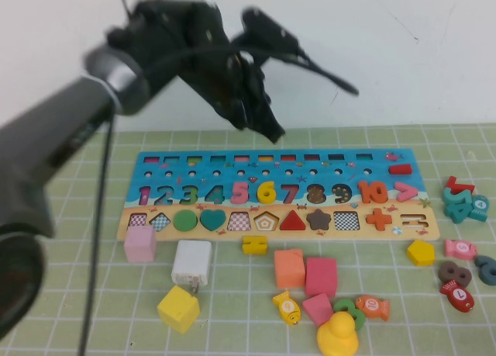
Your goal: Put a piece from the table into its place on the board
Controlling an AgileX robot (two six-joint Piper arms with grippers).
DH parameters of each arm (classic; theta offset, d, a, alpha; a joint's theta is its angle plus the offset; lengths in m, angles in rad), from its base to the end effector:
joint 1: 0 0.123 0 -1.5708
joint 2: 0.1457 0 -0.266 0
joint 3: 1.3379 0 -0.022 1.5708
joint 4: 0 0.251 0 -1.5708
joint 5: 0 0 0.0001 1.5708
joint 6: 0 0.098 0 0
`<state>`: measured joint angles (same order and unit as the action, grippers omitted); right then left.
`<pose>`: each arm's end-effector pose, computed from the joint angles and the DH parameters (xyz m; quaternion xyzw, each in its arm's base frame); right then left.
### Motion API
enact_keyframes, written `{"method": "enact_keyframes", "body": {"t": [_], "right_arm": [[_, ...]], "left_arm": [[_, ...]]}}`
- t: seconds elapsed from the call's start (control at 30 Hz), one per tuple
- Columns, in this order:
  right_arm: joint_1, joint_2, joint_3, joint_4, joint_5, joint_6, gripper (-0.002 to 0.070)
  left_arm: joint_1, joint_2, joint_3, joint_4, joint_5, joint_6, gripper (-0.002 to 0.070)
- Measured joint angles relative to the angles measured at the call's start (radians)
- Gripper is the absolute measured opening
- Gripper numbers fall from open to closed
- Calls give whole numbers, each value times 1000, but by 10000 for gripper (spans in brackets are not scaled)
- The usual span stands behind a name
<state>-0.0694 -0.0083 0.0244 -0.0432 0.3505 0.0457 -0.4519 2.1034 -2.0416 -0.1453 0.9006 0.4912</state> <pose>0.0792 -0.0070 0.1721 0.0342 0.7978 -0.0253 0.6014 0.4269 -0.2196 0.2840 0.4055 0.8458 -0.0622 0.3412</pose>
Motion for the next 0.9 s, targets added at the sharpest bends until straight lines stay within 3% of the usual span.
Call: {"method": "enact_keyframes", "body": {"t": [0.17, 0.57, 0.9], "right_arm": [[0, 0, 0, 0, 0, 0, -1], [0, 0, 0, 0, 0, 0, -1], [0, 0, 0, 0, 0, 0, -1]], "left_arm": [[0, -131, 81, 0, 22, 0, -1], [0, -585, 679, -42, -238, -23, -1], [0, -1007, 1077, -55, -332, -124, -1]]}}
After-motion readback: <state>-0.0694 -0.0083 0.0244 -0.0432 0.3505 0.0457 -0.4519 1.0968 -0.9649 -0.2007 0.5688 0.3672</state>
